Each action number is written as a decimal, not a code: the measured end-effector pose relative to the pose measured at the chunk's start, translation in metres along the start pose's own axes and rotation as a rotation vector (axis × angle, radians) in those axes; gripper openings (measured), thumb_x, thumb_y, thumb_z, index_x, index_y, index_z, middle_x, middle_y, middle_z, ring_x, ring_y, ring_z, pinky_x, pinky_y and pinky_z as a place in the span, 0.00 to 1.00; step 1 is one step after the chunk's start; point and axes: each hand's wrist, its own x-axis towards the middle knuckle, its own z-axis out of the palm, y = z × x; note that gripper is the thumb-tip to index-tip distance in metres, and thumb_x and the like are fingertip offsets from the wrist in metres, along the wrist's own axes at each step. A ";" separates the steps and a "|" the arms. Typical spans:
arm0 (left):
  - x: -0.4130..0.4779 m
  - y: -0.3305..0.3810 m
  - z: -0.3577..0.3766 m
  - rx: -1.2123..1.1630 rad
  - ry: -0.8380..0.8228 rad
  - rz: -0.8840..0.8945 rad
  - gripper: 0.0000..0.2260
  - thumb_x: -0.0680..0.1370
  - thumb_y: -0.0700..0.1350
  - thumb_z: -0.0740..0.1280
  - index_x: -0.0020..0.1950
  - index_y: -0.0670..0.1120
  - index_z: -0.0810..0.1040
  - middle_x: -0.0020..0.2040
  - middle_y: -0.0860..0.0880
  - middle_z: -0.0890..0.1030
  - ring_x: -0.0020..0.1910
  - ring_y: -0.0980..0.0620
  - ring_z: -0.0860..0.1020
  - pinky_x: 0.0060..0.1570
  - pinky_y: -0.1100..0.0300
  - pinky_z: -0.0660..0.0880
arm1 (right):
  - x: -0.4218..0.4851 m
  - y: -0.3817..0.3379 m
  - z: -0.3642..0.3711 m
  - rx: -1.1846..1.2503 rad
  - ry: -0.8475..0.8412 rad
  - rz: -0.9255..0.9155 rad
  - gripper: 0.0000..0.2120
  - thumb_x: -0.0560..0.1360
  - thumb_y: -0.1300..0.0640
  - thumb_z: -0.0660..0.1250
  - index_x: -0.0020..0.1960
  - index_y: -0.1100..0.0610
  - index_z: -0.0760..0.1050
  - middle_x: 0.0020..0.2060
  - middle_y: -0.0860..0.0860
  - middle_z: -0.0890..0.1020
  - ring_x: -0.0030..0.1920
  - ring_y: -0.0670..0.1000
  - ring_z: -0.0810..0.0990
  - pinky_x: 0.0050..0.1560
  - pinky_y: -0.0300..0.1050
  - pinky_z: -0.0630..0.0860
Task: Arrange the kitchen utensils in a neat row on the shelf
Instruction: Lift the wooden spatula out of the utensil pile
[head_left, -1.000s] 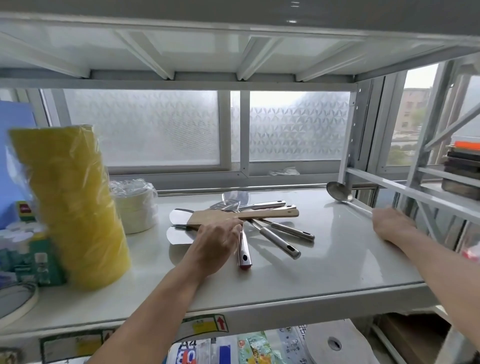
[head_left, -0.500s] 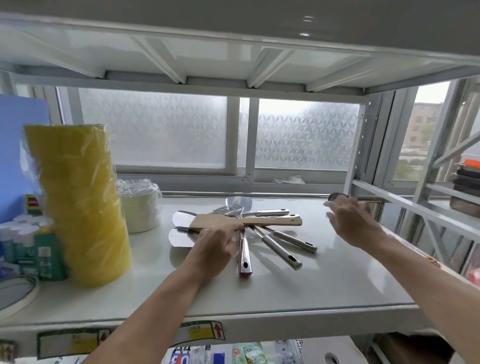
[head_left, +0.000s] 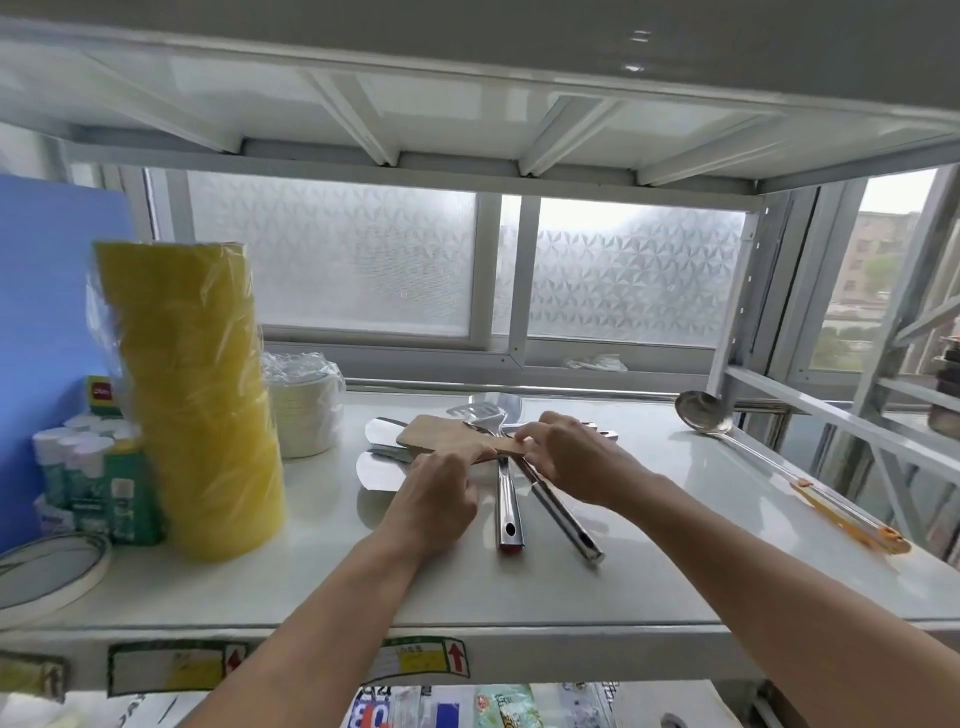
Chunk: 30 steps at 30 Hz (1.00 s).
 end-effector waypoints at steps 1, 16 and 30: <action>0.000 -0.001 0.000 0.001 -0.004 0.001 0.28 0.67 0.41 0.56 0.65 0.53 0.78 0.60 0.51 0.84 0.62 0.45 0.79 0.62 0.51 0.74 | 0.000 -0.002 -0.001 0.017 -0.016 0.003 0.13 0.82 0.55 0.59 0.61 0.54 0.78 0.50 0.55 0.78 0.49 0.58 0.80 0.51 0.47 0.75; 0.001 -0.001 0.002 0.022 -0.001 0.055 0.21 0.71 0.36 0.62 0.62 0.48 0.81 0.63 0.49 0.83 0.64 0.48 0.78 0.65 0.54 0.71 | -0.016 -0.019 -0.016 0.192 -0.063 0.266 0.19 0.81 0.59 0.57 0.71 0.51 0.68 0.58 0.55 0.80 0.58 0.56 0.78 0.56 0.47 0.72; 0.000 -0.005 0.004 0.010 -0.012 0.041 0.19 0.72 0.37 0.63 0.62 0.49 0.80 0.63 0.49 0.82 0.65 0.47 0.77 0.66 0.52 0.71 | -0.025 -0.002 -0.012 0.159 -0.005 0.404 0.23 0.75 0.64 0.56 0.70 0.54 0.69 0.53 0.63 0.79 0.52 0.63 0.78 0.49 0.48 0.73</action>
